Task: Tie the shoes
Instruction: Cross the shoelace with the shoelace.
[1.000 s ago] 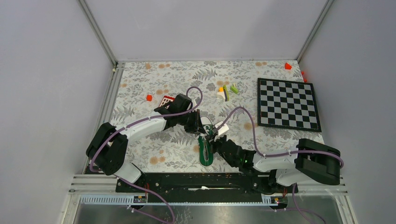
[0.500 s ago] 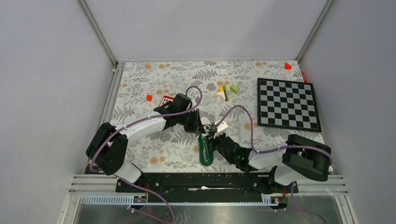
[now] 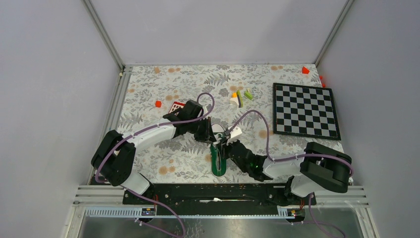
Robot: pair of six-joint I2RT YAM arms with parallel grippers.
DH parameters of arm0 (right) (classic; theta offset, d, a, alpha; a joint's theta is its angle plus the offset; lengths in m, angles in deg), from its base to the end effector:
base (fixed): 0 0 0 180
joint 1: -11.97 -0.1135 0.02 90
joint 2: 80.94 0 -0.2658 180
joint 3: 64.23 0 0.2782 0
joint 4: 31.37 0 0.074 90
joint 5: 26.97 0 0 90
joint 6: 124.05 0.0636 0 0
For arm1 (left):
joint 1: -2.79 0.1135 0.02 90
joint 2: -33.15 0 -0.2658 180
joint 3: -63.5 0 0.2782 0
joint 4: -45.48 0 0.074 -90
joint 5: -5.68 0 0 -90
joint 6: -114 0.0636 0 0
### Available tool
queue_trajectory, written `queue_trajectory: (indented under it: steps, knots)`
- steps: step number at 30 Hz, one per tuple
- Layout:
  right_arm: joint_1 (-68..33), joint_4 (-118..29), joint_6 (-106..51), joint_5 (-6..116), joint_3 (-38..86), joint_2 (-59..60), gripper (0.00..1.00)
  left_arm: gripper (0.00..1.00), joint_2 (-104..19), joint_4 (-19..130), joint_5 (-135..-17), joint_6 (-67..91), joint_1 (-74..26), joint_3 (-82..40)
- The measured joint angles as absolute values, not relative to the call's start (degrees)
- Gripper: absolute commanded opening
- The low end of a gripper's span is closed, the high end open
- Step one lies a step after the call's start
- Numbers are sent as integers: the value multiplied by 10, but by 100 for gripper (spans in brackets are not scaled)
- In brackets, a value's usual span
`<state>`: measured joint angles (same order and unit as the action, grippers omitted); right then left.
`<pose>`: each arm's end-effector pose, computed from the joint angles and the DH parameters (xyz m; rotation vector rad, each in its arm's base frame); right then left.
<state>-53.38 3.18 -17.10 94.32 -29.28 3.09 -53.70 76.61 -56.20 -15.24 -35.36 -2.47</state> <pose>0.1547 0.2578 0.1354 -0.3772 1.7788 0.5302 0.2531 -0.2369 0.1772 0.2076 2.7090 -1.1117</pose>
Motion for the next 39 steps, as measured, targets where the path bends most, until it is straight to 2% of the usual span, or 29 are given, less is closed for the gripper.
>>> queue_trajectory:
  steps: [11,15,16,20,24,28,34,39]
  knots:
    - [-532,-3,-135,917,-334,-102,55,0,-537,765,-557,-151,-354,-24]
    - [-532,-20,-134,911,-338,-131,57,0,-537,763,-556,-150,-355,-24]
    - [-532,-27,-134,910,-339,-135,56,0,-537,763,-556,-149,-355,-24]
    - [-531,-53,-132,910,-350,-156,39,0,-537,763,-555,-136,-355,-24]
    - [-520,-72,-111,905,-375,-193,37,0,-538,763,-552,-120,-355,-24]
    - [-511,-78,-73,887,-387,-196,27,0,-543,763,-548,-114,-355,-24]
    - [-511,-63,-30,856,-386,-136,14,0,-544,763,-544,-114,-355,-24]
    - [-510,-56,-18,842,-366,-87,12,0,-544,762,-542,-114,-355,-24]
